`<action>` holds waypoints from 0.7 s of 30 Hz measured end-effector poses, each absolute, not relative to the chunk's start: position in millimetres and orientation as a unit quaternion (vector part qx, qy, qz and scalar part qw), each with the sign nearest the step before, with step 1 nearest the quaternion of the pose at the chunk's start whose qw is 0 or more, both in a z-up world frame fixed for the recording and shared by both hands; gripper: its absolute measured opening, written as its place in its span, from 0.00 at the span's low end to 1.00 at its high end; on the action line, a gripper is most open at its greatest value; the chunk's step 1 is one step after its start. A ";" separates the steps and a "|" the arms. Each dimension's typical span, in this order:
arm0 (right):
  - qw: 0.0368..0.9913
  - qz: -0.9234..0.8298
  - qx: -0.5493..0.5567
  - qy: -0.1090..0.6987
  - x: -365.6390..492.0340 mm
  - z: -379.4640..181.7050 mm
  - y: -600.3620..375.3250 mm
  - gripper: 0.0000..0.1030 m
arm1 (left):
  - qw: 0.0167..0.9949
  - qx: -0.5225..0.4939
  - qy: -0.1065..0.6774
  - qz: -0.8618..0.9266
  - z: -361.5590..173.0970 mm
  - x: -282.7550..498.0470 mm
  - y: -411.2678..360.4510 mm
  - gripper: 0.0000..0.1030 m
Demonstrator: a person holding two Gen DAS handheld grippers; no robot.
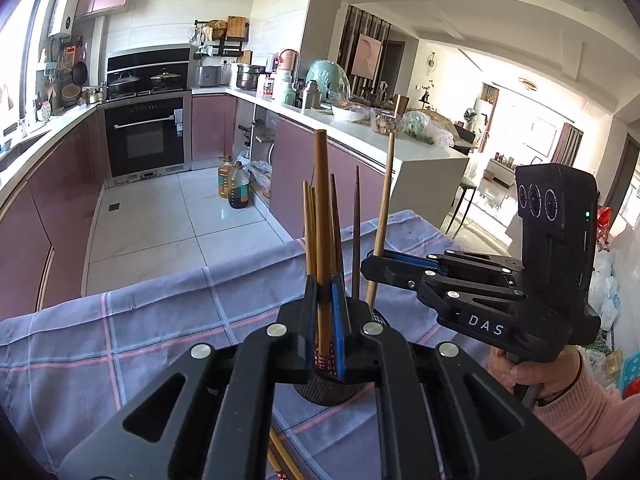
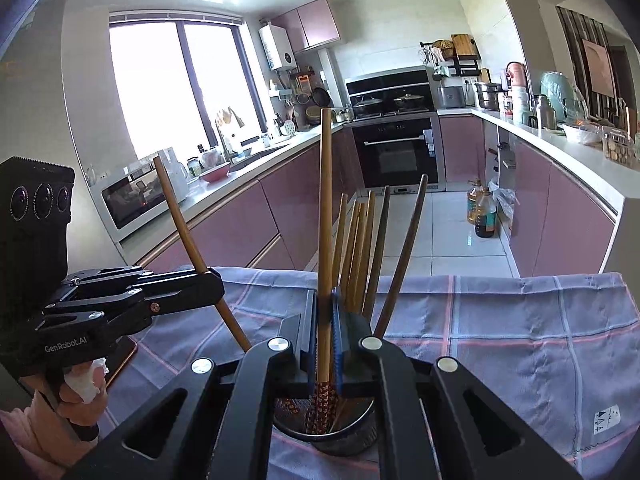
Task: Organize utensils
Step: 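Lower the right tool's chopstick into the mesh cup while the left tool inserts its own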
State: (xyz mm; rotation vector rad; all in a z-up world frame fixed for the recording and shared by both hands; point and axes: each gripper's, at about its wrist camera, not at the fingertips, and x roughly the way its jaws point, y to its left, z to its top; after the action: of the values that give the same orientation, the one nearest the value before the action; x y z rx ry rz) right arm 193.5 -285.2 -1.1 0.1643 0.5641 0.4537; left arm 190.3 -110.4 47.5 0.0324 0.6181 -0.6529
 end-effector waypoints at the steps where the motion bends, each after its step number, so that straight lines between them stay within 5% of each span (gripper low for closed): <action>1: 0.931 0.223 0.081 0.279 192.4 -3.1 -284.5 0.06 | 0.899 0.017 0.303 -0.315 44.5 193.2 -110.7 0.07; 21: 0.922 0.204 0.091 0.315 211.0 -16.8 -283.9 0.08 | 0.887 0.025 0.354 -0.295 8.7 232.9 -124.6 0.08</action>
State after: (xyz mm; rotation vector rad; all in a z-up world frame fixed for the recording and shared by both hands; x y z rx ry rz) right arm 211.0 -283.9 -16.8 0.1865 0.6472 0.4181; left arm 232.9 -124.6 8.7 0.0511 0.7360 -0.6143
